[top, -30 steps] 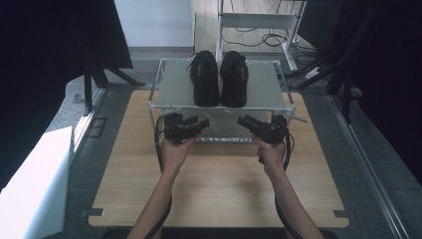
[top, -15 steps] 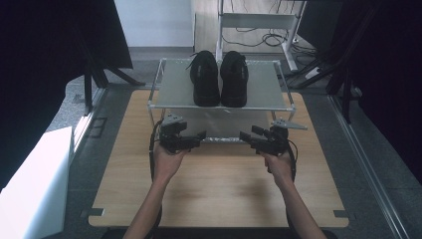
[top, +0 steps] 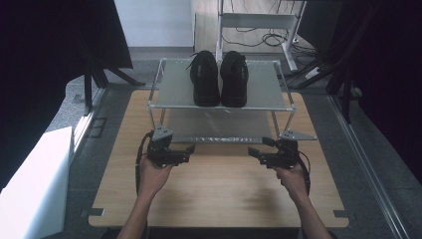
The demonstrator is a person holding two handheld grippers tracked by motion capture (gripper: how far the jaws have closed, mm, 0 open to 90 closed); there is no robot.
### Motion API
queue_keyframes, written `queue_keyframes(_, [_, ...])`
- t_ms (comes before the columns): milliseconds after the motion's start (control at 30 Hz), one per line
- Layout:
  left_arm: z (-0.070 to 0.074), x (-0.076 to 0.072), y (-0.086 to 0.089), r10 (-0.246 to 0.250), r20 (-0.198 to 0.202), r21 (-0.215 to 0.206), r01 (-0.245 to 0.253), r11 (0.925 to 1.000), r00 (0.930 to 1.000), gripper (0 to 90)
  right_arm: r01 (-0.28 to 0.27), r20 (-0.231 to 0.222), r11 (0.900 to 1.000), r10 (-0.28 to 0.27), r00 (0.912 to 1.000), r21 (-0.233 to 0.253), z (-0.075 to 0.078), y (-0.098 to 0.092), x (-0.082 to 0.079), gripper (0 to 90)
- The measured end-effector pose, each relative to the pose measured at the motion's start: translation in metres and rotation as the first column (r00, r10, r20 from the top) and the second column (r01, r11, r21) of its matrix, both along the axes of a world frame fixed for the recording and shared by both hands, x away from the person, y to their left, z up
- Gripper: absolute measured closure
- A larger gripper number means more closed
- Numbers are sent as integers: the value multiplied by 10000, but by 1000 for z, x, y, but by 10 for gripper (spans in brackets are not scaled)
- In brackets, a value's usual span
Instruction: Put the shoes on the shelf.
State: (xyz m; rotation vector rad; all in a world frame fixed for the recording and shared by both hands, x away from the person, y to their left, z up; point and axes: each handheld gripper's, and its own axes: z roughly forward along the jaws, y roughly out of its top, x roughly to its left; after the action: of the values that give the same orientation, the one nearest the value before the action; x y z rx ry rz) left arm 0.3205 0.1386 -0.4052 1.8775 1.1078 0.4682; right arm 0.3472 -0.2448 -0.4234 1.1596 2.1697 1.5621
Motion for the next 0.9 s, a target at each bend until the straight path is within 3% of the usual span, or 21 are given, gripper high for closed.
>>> queue_keyframes(133, [-4,-14,5,35,135,635,-44,9980,9999,21,-41,-62,9995,39,10000,-311,-3,-9,-12,156])
queue_keyframes(367, [-20,-34,11,70,193,1060,-90,9943,9998,0,42,-240,9983,-56,9997,-584,-11,-25,-31,150])
queue_keyframes(667, [-52,-52,14,104,46,979,-108,9951,9999,0,342,-345,9947,-377,9987,-973,-29,-40,-48,150])
queue_keyframes(900, [-70,-59,6,127,-53,1286,-119,9916,9999,0,272,-552,9890,-356,9978,-1456,-48,-41,-53,150])
